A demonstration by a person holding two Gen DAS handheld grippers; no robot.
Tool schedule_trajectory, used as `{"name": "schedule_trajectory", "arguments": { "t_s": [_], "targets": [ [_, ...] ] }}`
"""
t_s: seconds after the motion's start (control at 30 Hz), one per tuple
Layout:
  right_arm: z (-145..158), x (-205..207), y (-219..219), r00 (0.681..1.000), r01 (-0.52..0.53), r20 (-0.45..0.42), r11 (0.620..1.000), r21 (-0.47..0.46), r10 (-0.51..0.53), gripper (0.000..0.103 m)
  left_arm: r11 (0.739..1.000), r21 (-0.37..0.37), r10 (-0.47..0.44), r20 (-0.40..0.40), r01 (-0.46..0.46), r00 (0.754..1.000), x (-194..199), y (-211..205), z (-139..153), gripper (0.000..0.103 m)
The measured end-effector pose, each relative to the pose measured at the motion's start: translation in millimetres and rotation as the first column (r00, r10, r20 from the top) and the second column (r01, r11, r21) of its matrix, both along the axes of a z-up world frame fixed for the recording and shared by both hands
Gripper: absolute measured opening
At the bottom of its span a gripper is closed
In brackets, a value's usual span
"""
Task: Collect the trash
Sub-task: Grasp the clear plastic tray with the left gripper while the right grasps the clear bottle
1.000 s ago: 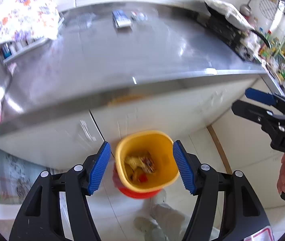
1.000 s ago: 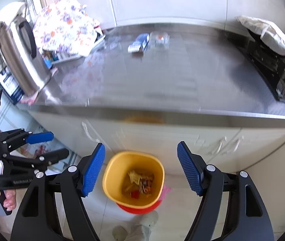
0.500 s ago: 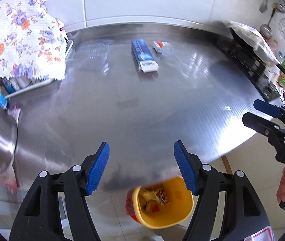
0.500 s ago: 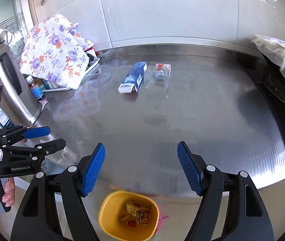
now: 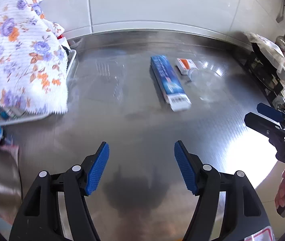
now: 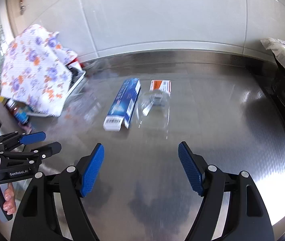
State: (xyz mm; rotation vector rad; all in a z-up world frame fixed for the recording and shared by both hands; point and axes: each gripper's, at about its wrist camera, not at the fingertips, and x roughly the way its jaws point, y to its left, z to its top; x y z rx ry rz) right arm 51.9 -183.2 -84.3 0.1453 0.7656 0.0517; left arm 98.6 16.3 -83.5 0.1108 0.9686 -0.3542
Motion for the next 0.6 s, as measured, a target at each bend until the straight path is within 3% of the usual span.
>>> {"name": "schedule_trajectory", "arguments": {
  "t_s": [0.13, 0.6],
  "targets": [
    [-1.1, 28.1, 0.5, 0.999, 0.049, -0.004, 0.999, 0.003, -0.049, 0.082, 1.000, -0.002, -0.016, -0.010, 0.016, 1.000, 33.8, 3.2, -3.4, 0.067],
    [-36.1, 118.9, -1.4, 0.976, 0.194, -0.096, 0.980, -0.042, -0.198, 0.083, 0.997, -0.019, -0.074, -0.062, 0.073, 0.995, 122.1, 1.7, -28.6, 0.067]
  ]
}}
